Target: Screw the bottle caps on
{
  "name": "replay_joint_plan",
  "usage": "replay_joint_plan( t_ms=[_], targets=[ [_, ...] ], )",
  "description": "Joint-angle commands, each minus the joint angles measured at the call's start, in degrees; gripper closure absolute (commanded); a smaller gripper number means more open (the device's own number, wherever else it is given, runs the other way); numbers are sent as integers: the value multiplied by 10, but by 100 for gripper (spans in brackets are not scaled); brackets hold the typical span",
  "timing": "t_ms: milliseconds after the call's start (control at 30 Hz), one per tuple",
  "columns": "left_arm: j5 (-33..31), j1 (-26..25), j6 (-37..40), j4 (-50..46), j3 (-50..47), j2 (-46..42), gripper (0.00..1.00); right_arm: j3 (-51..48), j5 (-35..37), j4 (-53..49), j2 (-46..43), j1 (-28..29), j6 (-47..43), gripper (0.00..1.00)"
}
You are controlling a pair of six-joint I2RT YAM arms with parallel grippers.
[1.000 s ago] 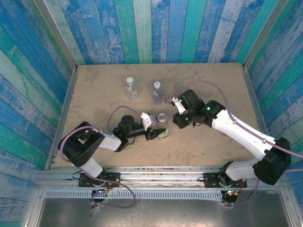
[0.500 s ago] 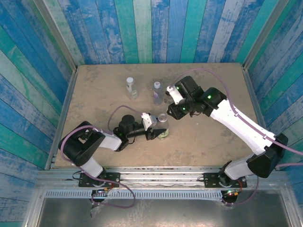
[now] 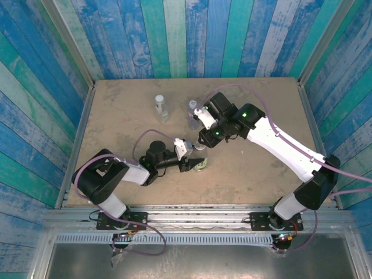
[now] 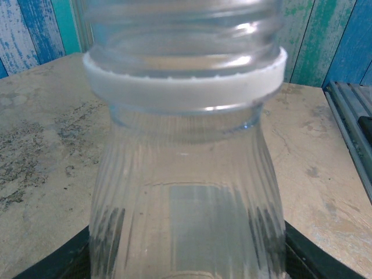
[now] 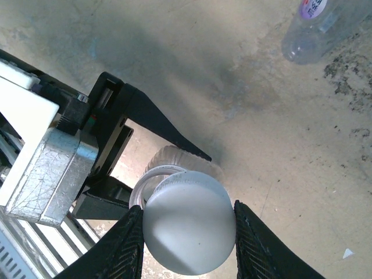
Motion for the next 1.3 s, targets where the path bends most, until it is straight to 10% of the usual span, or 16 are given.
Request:
replay_joint_plan(
  t_ms=[0,1267],
  targets=[
    [5,3,11,-29,8,21,42,11,-11,-16,10,8,-7,60],
    [5,2,9,-29,0,19,41,9,-24,-44,24,27,-12,60]
  ],
)
